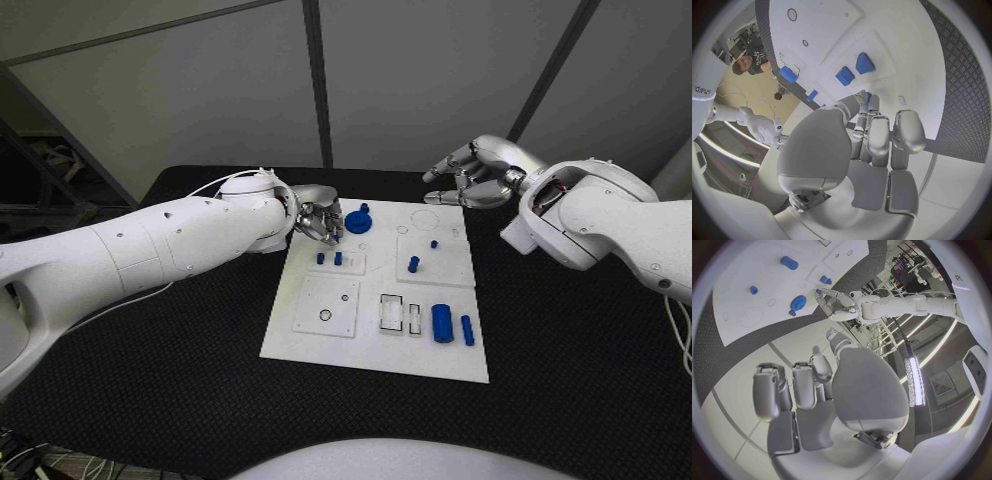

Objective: Assemble the parts on the task board

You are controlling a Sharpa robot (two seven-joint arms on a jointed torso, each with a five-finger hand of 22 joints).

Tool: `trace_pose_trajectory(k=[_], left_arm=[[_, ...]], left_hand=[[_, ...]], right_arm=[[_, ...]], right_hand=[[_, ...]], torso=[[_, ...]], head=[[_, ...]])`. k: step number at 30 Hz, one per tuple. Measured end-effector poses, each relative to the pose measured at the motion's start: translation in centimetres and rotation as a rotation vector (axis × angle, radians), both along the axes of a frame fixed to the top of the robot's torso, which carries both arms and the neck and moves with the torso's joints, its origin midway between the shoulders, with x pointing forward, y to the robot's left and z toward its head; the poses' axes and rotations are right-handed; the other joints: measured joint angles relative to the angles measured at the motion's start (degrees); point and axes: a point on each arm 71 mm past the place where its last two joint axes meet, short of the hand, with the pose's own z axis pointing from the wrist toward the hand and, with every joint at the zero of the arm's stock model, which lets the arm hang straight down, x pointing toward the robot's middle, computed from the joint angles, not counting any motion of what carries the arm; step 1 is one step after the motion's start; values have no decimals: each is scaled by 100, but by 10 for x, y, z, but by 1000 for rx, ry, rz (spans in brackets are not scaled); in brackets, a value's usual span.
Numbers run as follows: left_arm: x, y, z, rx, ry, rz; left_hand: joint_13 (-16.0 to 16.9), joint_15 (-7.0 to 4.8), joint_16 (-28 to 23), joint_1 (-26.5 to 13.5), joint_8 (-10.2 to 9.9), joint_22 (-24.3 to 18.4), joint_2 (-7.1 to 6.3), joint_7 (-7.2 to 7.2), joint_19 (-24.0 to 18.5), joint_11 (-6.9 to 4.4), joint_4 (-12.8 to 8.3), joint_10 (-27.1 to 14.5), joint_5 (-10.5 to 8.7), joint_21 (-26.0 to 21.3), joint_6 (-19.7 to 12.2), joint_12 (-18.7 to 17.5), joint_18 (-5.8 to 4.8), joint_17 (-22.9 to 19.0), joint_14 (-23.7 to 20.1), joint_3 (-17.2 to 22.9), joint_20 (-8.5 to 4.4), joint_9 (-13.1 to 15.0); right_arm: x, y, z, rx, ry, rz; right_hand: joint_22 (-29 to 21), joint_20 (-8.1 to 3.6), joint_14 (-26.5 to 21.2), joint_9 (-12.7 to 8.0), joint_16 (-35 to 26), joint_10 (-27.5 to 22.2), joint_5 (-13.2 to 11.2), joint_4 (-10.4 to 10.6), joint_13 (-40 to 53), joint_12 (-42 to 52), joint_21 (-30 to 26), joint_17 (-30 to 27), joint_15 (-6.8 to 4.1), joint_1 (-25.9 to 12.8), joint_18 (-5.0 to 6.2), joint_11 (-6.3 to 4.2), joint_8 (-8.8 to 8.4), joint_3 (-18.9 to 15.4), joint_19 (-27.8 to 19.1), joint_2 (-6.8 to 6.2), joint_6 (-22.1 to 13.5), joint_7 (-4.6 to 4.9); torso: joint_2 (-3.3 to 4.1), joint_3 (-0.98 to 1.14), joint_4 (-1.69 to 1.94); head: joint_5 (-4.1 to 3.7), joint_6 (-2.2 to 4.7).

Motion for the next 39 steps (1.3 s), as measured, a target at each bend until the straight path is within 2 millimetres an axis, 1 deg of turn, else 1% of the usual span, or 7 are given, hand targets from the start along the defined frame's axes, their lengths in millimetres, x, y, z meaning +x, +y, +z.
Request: trace_pose_trajectory(k=[11, 17, 23, 24, 28, 37, 39], left_arm=[[1, 0, -2, 5, 4, 1], [-1, 0, -6, 14, 18, 1], [-1, 1, -8, 19, 24, 4], [-1, 1, -8, 19, 24, 4], [-1, 3, -8, 20, 23, 7], [1, 9, -8, 24, 19, 24], [1, 11, -8, 24, 17, 29]], left_hand=[[-24, 0, 0, -23, -13, 2, -23, 26, 0, 23, 0, -23, -24, 0, -27, -36, 0, -16, 0, 0, 0, -11], [-81, 0, 0, -87, -34, 17, -86, 85, -21, 70, -63, -72, -20, 0, -535, -134, 0, -62, 0, 64, 21, -228], [-159, 0, -34, -173, -33, 19, -172, 105, -42, 118, -68, -127, -47, -22, -872, -247, 0, -121, 0, 107, 42, -400], [-170, 0, -34, -174, -33, 16, -174, 112, -42, 102, -62, -145, -54, -40, -889, -251, -1, -133, 0, 113, 42, -419], [-221, 20, -67, -220, -33, -4, -220, 85, -62, 121, -47, -164, -264, -66, -1047, -301, 0, -176, -20, 128, 62, -517], [-254, 20, -67, -241, -33, -20, -240, 92, -62, 121, -47, -164, -281, -89, -1155, -335, -1, -196, -20, 128, 62, -591], [-255, 20, -67, -241, -33, -21, -240, 92, -62, 121, -47, -164, -281, -89, -1155, -335, 0, -196, -20, 128, 62, -591]], right_arm=[[0, 0, 0, 0, 0, 0], [0, -1, 0, -1, 0, -1], [0, -1, 0, -1, 0, -2], [0, -1, 0, -1, 0, -2], [0, -1, 0, -1, 0, -2], [2, -4, -1, -3, 1, -11], [3, -5, -1, -5, 1, -15]], right_hand=[[0, 0, 0, 0, 0, 0, 0, 0, 0, 0, 0, 0, 0, 0, 0, 0, 0, 0, 0, 0, 0, 0], [0, 0, 0, -5, 0, 0, 0, 0, 0, 0, 0, 0, 0, 0, 0, 0, 0, 0, 0, 0, 0, 0], [0, 0, 0, -5, 0, 0, 0, 0, 0, 0, 0, -1, 0, 0, 0, 0, 0, 0, 0, 0, 0, 0], [0, 0, 0, -5, 0, 0, 0, 0, 0, 0, 0, -1, 0, 0, -1, 0, 0, 0, 0, 0, 0, 0], [0, 0, 0, -5, 0, 0, 0, 0, 0, 0, 0, -1, 0, 0, 0, 0, 0, 0, 0, 0, 0, 0], [0, 0, 0, -6, -26, 0, 0, -24, -38, -46, -12, -36, 0, 0, 0, 0, 0, 24, 0, 0, 0, 0], [0, 0, 0, -20, -105, -200, 23, -38, -279, -398, -86, -95, 0, 25, 0, 11, 0, 74, 0, 25, 0, 0]], torso=[[0, 0, 1], [0, -2, 3], [-2, -3, 5], [-2, -3, 5], [-2, -3, 5], [-2, -3, 5], [-2, -3, 5]], head=[[-10, -4], [-10, -9], [-10, -4], [-10, -3], [-4, 5], [-2, 10], [-9, 10]])
